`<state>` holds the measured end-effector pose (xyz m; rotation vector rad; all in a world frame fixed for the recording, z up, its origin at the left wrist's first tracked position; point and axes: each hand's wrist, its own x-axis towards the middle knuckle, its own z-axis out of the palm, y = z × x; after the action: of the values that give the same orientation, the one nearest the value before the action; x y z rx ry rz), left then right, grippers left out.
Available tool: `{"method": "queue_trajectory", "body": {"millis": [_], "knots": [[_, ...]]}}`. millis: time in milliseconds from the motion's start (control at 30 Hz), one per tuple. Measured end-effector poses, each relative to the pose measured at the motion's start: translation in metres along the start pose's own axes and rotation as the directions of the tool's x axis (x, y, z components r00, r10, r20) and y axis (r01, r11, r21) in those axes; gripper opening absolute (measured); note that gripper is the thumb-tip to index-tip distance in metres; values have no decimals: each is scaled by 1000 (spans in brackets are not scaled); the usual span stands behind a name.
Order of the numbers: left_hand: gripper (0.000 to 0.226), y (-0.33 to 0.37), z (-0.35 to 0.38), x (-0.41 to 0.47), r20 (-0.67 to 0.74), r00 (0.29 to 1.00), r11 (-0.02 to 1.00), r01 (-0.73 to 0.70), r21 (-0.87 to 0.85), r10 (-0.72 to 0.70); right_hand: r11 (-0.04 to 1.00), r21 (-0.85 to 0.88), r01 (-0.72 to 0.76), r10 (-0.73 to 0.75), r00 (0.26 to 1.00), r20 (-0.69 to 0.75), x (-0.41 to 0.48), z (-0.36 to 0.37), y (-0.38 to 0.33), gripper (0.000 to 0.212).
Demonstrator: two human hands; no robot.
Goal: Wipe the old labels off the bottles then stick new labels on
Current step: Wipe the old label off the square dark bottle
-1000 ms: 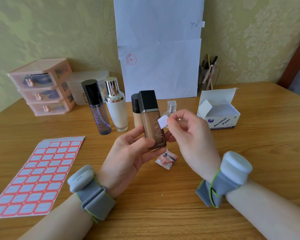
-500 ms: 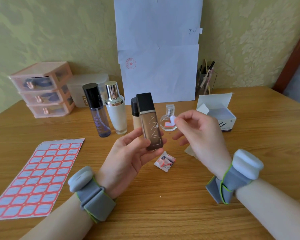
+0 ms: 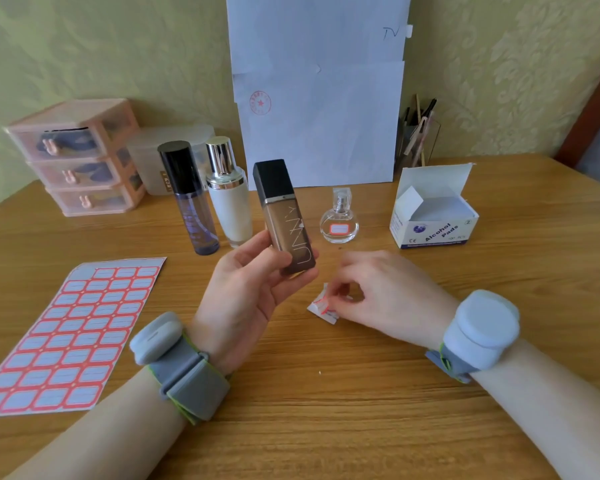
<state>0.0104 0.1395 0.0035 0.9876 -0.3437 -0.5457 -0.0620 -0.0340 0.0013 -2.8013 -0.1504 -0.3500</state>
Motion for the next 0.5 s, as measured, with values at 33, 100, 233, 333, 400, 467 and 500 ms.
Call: {"method": "queue_trajectory", "body": {"millis": [33,100,233,333,400,467,500], "knots": [[34,0,0,0,1,1000,1000,0,2,0,1000,-19,-2,3,999,44,0,1,0,17],[34,0,-1,0,8,1000,1000,2,3,-2,999,-34,-12,14,997,78,1,1,1,18],[34,0,-2,1,24,1000,1000,6,8,-6,999,-27,-40,42,995,91,0,0,3,30],[34,-2,-3,1,30,1000,1000,8,11,-8,999,-11,-51,52,996,76,0,2,2,33],[33,-2,-3,1,46,999,1000,10,14,-11,997,44,-61,59,998,35,1,1,0,24],[33,-1,-3,2,61,998,1000,15,6,-16,994,94,-63,64,998,-12,2,-1,-1,15],[34,0,-3,2,69,997,1000,23,-2,-23,991,122,-61,67,997,-46,2,-3,-1,13]]}}
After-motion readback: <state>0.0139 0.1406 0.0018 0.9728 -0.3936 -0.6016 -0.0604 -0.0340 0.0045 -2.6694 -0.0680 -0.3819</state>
